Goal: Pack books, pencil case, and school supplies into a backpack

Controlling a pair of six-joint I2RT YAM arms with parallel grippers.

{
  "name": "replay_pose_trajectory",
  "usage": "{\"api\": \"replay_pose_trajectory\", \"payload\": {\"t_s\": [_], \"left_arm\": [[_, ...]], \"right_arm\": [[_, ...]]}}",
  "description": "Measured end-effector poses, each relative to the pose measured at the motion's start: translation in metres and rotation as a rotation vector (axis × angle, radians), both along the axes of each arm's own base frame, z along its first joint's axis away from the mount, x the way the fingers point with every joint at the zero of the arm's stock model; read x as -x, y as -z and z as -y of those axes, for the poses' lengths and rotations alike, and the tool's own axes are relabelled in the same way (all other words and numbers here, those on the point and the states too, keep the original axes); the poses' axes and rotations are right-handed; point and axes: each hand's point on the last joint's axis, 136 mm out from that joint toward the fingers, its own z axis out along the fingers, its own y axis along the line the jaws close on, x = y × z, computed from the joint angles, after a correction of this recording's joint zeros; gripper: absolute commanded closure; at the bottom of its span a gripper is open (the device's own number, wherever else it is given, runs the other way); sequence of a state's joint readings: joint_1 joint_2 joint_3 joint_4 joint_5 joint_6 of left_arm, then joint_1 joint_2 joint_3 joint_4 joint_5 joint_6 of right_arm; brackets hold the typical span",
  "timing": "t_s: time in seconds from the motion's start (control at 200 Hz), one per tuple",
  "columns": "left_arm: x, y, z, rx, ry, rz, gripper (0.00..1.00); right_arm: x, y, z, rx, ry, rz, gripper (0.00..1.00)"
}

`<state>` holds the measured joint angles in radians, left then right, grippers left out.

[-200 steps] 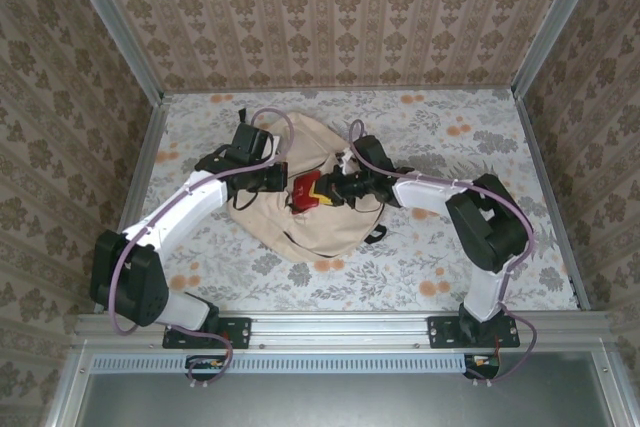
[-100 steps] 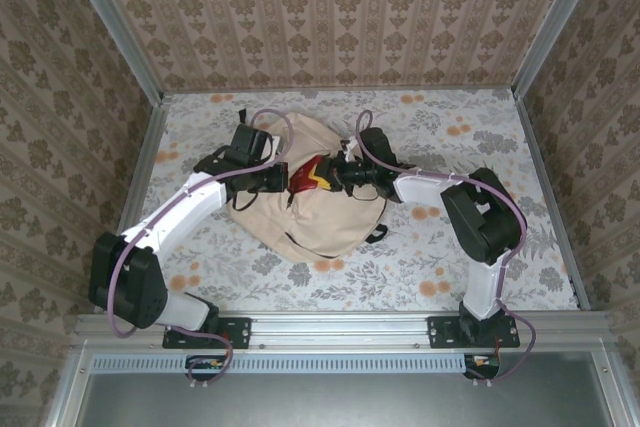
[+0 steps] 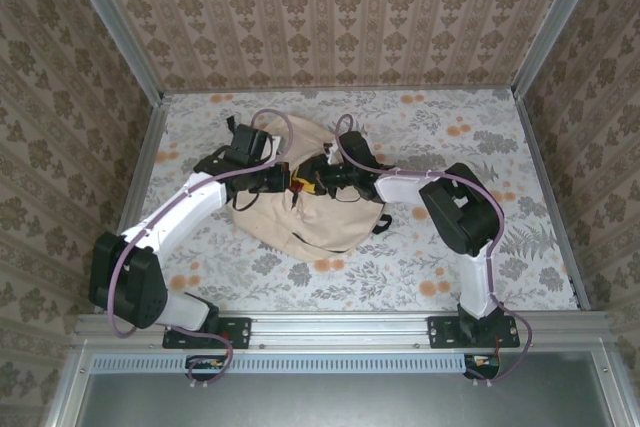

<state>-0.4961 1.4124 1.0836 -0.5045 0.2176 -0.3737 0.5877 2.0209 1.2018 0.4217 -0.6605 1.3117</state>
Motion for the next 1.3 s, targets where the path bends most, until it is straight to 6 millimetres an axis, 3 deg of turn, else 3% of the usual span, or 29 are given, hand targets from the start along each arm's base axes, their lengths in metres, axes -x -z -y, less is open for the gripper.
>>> {"api": "replay_pose_trajectory", "payload": {"t_s": [0.125, 0.33, 0.42, 0.585, 0.69, 0.89, 1.105, 1.3], "left_arm": [[0.000, 0.000, 0.001, 0.007, 0.005, -0.001, 1.00], [0.001, 0.002, 0.003, 0.015, 0.011, -0.006, 1.00], [0.000, 0.001, 0.002, 0.018, 0.009, -0.004, 1.00], [0.001, 0.001, 0.003, 0.027, 0.013, -0.007, 1.00], [0.002, 0.001, 0.005, 0.039, 0.023, -0.012, 1.00], [0.003, 0.006, 0.008, 0.058, 0.037, -0.031, 1.00], [0.003, 0.019, 0.013, 0.064, 0.053, -0.072, 1.00], [0.002, 0.033, 0.016, 0.059, 0.059, -0.109, 1.00]], "right_arm": [[0.001, 0.005, 0.007, 0.046, 0.021, 0.012, 0.54], [0.014, -0.003, 0.031, 0.113, 0.042, 0.036, 0.50], [0.018, -0.002, 0.038, 0.130, 0.047, 0.034, 0.56], [0.022, 0.008, 0.044, 0.168, 0.051, 0.021, 0.76], [0.020, 0.007, 0.042, 0.169, 0.047, 0.026, 0.84], [0.012, 0.014, 0.034, 0.170, 0.039, 0.012, 0.88], [0.014, 0.023, 0.022, 0.162, 0.012, -0.011, 0.89], [0.022, 0.017, 0.009, 0.141, -0.029, 0.007, 0.89]]}}
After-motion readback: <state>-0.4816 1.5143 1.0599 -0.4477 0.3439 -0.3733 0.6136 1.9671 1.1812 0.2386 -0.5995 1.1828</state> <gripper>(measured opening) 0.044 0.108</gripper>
